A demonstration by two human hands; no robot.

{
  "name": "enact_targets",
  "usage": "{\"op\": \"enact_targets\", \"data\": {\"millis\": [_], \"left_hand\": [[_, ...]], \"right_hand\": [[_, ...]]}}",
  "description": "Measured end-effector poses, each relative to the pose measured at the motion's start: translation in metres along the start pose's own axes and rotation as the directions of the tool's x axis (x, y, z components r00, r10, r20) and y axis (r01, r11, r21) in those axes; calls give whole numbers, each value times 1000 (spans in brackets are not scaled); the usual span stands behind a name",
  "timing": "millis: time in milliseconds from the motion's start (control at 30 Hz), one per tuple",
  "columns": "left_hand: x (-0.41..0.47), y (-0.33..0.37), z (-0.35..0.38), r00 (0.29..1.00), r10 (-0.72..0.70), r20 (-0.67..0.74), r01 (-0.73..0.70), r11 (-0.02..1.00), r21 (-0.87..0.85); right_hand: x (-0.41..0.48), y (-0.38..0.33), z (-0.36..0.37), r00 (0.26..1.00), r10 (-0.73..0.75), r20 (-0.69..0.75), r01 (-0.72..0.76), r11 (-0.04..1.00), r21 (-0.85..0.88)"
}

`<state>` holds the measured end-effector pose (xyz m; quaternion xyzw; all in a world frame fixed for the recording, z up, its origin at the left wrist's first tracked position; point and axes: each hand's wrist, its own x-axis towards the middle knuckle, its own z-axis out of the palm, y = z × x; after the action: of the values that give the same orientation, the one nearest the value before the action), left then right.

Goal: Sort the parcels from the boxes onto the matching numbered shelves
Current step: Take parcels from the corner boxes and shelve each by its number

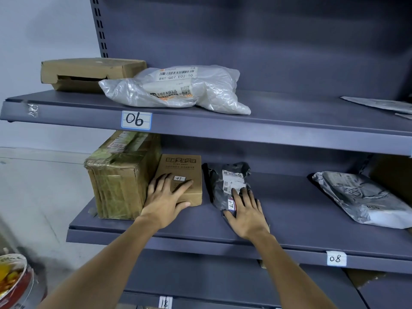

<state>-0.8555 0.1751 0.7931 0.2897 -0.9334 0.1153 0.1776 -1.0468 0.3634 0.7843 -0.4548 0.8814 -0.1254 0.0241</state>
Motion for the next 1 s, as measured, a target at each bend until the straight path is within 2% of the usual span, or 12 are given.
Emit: {"op": "enact_targets", "data": {"millis": [300, 500, 667, 833, 1000], "left_hand": [[0, -1, 1, 997, -30, 75, 31, 999, -16], [2, 6, -3, 990, -53, 133, 47, 998, 46], [-4, 22, -19, 971, -168, 171, 150, 982, 113], [-14, 31, -23, 999, -36, -18, 37, 999, 35], [-29, 58, -25, 994, 105, 26, -106, 994, 23]], "right_hand": [[-2, -1, 0, 998, 43, -38, -41, 998, 49], [-3, -1, 0, 997, 75, -34, -72, 995, 75], [-5, 0, -4, 997, 73, -4, -73, 995, 67], [-16, 4, -5, 995, 93, -35, -90, 994, 58], [-36, 20, -11, 994, 102, -32, -100, 993, 57]]}}
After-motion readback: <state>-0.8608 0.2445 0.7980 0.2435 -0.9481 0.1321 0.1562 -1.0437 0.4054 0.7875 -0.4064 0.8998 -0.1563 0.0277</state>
